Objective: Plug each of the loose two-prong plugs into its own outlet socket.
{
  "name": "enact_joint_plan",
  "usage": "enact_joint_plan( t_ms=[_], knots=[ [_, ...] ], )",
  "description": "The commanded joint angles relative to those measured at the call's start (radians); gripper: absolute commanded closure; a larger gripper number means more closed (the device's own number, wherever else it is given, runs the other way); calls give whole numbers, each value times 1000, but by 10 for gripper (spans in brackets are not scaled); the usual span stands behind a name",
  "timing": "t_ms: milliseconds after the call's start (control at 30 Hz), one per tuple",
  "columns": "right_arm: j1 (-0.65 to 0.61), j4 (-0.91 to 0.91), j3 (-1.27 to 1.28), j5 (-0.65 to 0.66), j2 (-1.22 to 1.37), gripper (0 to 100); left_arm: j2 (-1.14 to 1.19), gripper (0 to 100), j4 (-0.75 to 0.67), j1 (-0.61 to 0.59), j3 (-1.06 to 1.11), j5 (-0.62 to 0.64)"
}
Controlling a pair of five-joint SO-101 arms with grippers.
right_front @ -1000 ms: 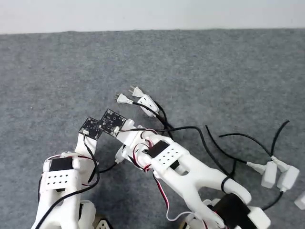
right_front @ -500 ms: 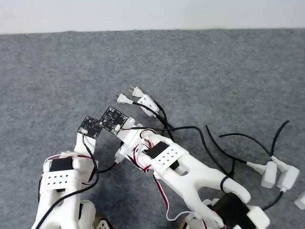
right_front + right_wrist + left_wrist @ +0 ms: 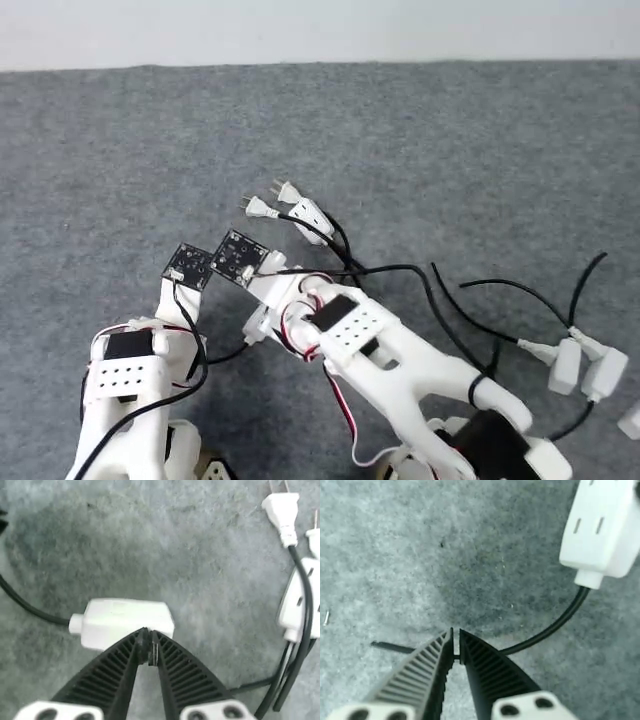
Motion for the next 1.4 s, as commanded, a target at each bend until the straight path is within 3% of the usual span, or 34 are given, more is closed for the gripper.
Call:
enact_joint_plan(
  t_ms=[0,333,633,767,1033,1233,1367],
  knots=[
    [-10,-4,57,18,-65,990,-9,985,-2,-6,-5,12],
    [-5,1,114,8,-174,990,-17,985,-3,-6,-4,12],
    [-10,124,117,-175,-524,991,-17,985,-5,-5,-4,11],
    [-33,16,166,-253,-605,991,-17,985,-5,-2,-4,11],
    [-116,-440,236,-316,-332,990,-17,985,-8,-6,-4,11],
    [-64,-460,158,-385,-139,990,-17,986,-18,-9,-4,12],
    [-38,-430,137,-387,-113,990,-17,985,-23,-77,-12,12]
  ],
)
